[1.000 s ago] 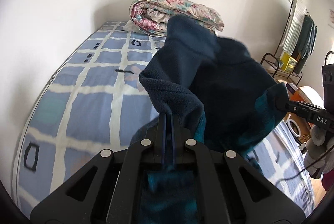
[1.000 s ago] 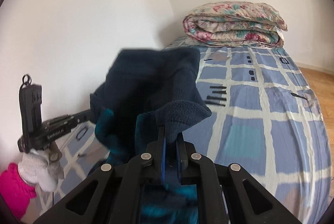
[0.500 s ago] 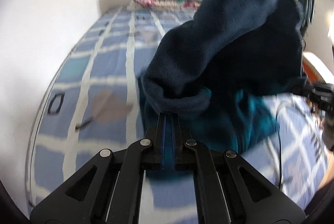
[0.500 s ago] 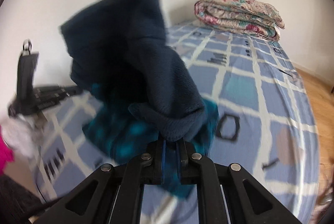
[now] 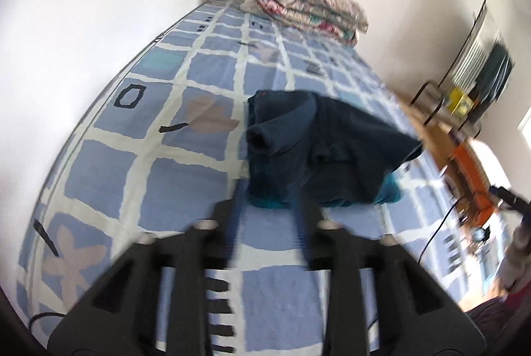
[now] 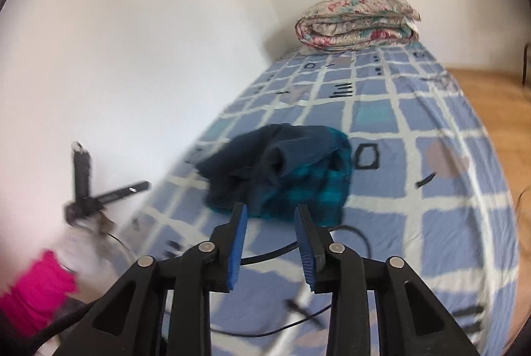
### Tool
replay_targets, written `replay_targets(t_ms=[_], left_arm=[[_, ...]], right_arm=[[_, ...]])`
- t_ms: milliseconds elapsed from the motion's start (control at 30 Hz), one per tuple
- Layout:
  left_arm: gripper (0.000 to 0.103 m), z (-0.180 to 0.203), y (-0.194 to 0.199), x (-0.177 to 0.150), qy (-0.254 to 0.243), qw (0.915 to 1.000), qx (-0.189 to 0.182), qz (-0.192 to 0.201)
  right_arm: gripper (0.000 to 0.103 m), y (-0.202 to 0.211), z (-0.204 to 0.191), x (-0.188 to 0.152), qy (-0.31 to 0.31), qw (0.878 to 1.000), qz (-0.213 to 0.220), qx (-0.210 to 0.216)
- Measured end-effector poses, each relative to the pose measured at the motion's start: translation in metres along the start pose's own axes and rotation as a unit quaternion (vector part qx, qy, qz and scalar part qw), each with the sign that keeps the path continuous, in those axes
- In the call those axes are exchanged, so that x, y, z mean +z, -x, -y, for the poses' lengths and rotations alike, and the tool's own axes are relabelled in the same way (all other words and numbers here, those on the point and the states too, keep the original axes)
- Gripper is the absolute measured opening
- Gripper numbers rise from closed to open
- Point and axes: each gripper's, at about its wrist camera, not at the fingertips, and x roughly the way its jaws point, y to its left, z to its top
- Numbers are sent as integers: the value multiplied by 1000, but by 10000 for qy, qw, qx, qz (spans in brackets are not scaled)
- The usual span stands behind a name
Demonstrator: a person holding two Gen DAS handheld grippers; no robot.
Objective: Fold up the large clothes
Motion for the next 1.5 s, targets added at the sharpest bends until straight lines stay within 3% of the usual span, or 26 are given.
replay_targets(t_ms=[33, 100, 167, 300, 467, 800, 900, 1033, 1067, 1100, 1133, 1200, 1300, 1400, 1500], left_arm=[[50, 0, 4, 2, 92, 9999, -89, 47], [51, 2, 6, 8, 300, 9990, -330, 46], [51, 2, 4, 13, 571, 9973, -468, 57], [61, -13, -20, 24, 1524, 9835, -975, -77], [62, -50, -68, 32, 2882, 9477, -1343, -267], [62, -79, -151, 38, 3469, 9278, -1164, -729], [62, -81, -168, 34, 3706, 9121, -1578, -766], [56, -72, -188, 31, 3552, 9180, -1477, -965], [39, -70, -192, 29, 3571, 9169, -1458, -1025], [24, -68, -193, 27, 3602, 9154, -1473, -1026], [19, -65, -193, 25, 3634, 9137, -1522, -998], [10, -54, -183, 25, 3525, 9179, -1576, -908], [8, -27, -157, 27, 2883, 9407, -1545, -899], [8, -16, -142, 13, 2457, 9544, -1347, -1025], [8, -30, -155, -12, 2553, 9515, -970, -1417]], right_arm=[[38, 4, -3, -1, -90, 9999, -7, 129], [59, 9, -10, 1, -281, 9991, 14, 314], [67, 7, -13, 4, -543, 9976, 74, 429], [71, -21, -10, 10, -949, 9941, 18, 526], [71, -82, 18, 18, -1783, 9825, -106, 530], [71, -178, 66, 20, -2772, 9582, -538, 457], [71, -192, 71, 21, -2871, 9550, -549, 504], [64, -208, 64, 23, -2499, 9645, -753, 407], [45, -212, 63, 23, -2450, 9652, -814, 429], [18, -216, 63, 22, -2442, 9638, -896, 587], [12, -217, 63, 23, -2470, 9622, -960, 626], [9, -205, 64, 26, -2437, 9647, -838, 551], [8, -174, 70, 29, -2501, 9626, -725, 755], [8, -145, 83, 22, -2412, 9644, -692, 836], [8, -155, 103, -7, -2643, 9558, -1097, 680]])
